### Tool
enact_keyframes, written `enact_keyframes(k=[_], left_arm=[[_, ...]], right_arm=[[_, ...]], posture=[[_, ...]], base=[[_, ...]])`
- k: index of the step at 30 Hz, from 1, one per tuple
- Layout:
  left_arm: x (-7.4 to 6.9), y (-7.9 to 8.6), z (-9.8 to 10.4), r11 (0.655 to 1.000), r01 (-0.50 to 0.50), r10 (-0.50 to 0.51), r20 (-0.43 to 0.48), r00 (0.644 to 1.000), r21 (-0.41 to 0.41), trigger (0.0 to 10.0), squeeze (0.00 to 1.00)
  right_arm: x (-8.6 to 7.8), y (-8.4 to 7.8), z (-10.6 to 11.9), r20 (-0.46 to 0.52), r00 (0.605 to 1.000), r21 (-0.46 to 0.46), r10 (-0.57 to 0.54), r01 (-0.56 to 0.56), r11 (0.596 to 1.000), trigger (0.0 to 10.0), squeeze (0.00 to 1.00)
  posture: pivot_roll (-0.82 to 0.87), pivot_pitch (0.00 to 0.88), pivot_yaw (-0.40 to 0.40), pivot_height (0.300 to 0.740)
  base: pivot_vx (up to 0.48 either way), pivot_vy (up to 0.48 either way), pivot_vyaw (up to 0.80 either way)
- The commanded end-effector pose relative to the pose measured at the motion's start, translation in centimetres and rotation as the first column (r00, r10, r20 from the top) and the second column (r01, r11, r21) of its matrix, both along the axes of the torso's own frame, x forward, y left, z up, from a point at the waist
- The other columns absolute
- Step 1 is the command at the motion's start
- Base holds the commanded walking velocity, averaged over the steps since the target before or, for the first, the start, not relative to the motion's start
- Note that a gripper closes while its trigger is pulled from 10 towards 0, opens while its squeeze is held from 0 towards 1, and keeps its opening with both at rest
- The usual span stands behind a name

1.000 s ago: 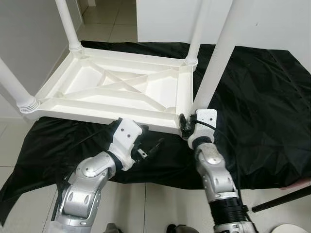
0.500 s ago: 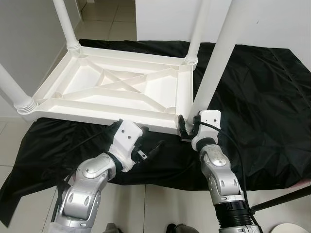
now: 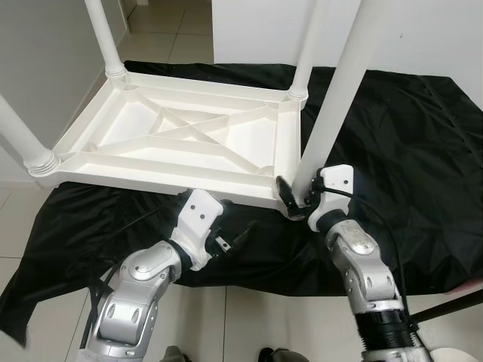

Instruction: Building children table

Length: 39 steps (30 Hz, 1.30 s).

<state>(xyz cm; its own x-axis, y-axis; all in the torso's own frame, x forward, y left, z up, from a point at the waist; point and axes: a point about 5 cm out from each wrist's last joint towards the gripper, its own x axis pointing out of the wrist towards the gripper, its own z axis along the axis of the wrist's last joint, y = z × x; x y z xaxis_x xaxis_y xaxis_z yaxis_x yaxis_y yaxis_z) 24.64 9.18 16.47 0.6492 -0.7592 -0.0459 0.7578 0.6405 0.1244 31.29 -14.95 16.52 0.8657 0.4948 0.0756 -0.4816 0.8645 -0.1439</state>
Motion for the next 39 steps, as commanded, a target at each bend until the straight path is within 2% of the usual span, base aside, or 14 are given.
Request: enact_keyframes(k=[1, 7, 8, 11, 12, 14, 15, 16, 25, 26, 27, 31, 32, 39], left_arm=[[0.1, 0.4, -0.1, 0.997, -0.084, 0.084, 0.001, 0.997, 0.001, 10.0, 0.0], [0.2, 0.4, 0.1, 0.996, -0.085, 0.085, 0.003, 0.996, -0.001, 10.0, 0.0], [0.1, 0.4, 0.1, 0.996, -0.084, 0.084, 0.003, 0.996, 0.0, 10.0, 0.0], [0.1, 0.4, 0.1, 0.996, -0.084, 0.084, 0.003, 0.996, 0.001, 10.0, 0.0], [0.2, 0.5, 0.1, 0.996, -0.085, 0.085, 0.003, 0.996, 0.002, 10.0, 0.0], [0.2, 0.6, 0.1, 0.996, -0.086, 0.086, 0.003, 0.996, 0.004, 10.0, 0.0], [0.2, 0.6, 0.1, 0.996, -0.087, 0.087, 0.003, 0.996, 0.006, 10.0, 0.0], [0.2, 0.6, 0.2, 0.996, -0.088, 0.088, 0.003, 0.996, 0.006, 10.0, 0.0], [0.2, 0.7, 0.2, 0.996, -0.094, 0.094, 0.002, 0.996, 0.007, 10.0, 0.0], [0.2, 0.7, 0.1, 0.996, -0.094, 0.094, 0.002, 0.996, 0.008, 10.0, 0.0], [0.2, 0.7, 0.1, 0.996, -0.094, 0.094, 0.002, 0.996, 0.008, 10.0, 0.0], [0.2, 0.7, 0.1, 0.996, -0.091, 0.091, -0.001, 0.996, 0.009, 10.0, 0.0], [0.2, 0.7, 0.1, 0.996, -0.091, 0.091, -0.001, 0.996, 0.009, 10.0, 0.0], [0.2, 0.7, 0.1, 0.996, -0.09, 0.09, -0.002, 0.996, 0.008, 10.0, 0.0]], right_arm=[[0.1, 0.1, -0.5, -0.017, 0.996, -0.014, 0.089, -0.089, 0.996, 10.0, 0.0], [0.7, -0.2, -0.9, -0.046, 0.984, -0.055, 0.169, -0.172, 0.984, 10.0, 0.0], [0.7, -0.2, -1.3, -0.07, 0.971, -0.083, 0.226, -0.232, 0.969, 10.0, 0.0], [0.8, -0.3, -1.5, -0.082, 0.966, -0.097, 0.244, -0.252, 0.963, 9.8, 0.0], [1.0, -0.5, -1.6, -0.092, 0.963, -0.109, 0.254, -0.264, 0.958, 4.2, 0.0], [1.3, -0.6, -1.8, -0.1, 0.963, -0.128, 0.252, -0.263, 0.956, 4.2, 0.0], [1.4, -0.8, -1.9, -0.102, 0.96, -0.133, 0.261, -0.273, 0.953, 2.9, 0.0], [1.5, -0.8, -2.0, -0.102, 0.958, -0.135, 0.268, -0.28, 0.951, 0.0, 0.0], [1.2, -0.7, -2.4, -0.103, 0.946, -0.126, 0.307, -0.318, 0.94, 0.0, 0.0], [1.4, -0.6, -2.5, -0.104, 0.959, -0.142, 0.264, -0.277, 0.95, 10.0, 0.0], [1.4, -0.6, -2.5, -0.104, 0.959, -0.142, 0.264, -0.277, 0.95, 10.0, 0.0], [1.7, -0.3, -2.8, -0.086, 0.989, -0.163, 0.122, -0.135, 0.977, 10.0, 0.0], [1.7, -0.3, -2.8, -0.086, 0.989, -0.163, 0.122, -0.135, 0.977, 10.0, 0.0], [1.6, 0.5, -2.6, -0.086, 0.996, -0.086, -0.016, 0.008, 0.996, 10.0, 0.0]], posture=[[-0.02, 0.1, -0.006, 0.74], [-0.02, 0.104, 0.004, 0.74], [-0.01, 0.105, 0.007, 0.74], [-0.01, 0.107, 0.012, 0.74], [-0.01, 0.109, 0.014, 0.74], [-0.01, 0.11, 0.015, 0.74], [-0.01, 0.112, 0.016, 0.74], [-0.01, 0.113, 0.016, 0.74], [-0.01, 0.119, 0.015, 0.74], [-0.01, 0.121, 0.02, 0.74], [-0.01, 0.121, 0.02, 0.74], [-0.01, 0.123, 0.021, 0.74], [-0.01, 0.123, 0.021, 0.74], [-0.02, 0.126, 0.021, 0.74]], base=[[0.0, 0.0, 0.0], [0.0, 0.0, 0.0], [0.0, 0.0, 0.0], [0.0, 0.0, 0.0], [0.0, 0.0, 0.0], [0.0, 0.0, 0.0], [0.0, 0.0, 0.0], [0.0, 0.0, 0.0], [0.0, 0.0, 0.0], [0.0, 0.0, 0.0], [0.0, 0.0, 0.0], [0.0, 0.0, 0.0], [0.0, 0.0, 0.0], [0.0, 0.0, 0.0]])
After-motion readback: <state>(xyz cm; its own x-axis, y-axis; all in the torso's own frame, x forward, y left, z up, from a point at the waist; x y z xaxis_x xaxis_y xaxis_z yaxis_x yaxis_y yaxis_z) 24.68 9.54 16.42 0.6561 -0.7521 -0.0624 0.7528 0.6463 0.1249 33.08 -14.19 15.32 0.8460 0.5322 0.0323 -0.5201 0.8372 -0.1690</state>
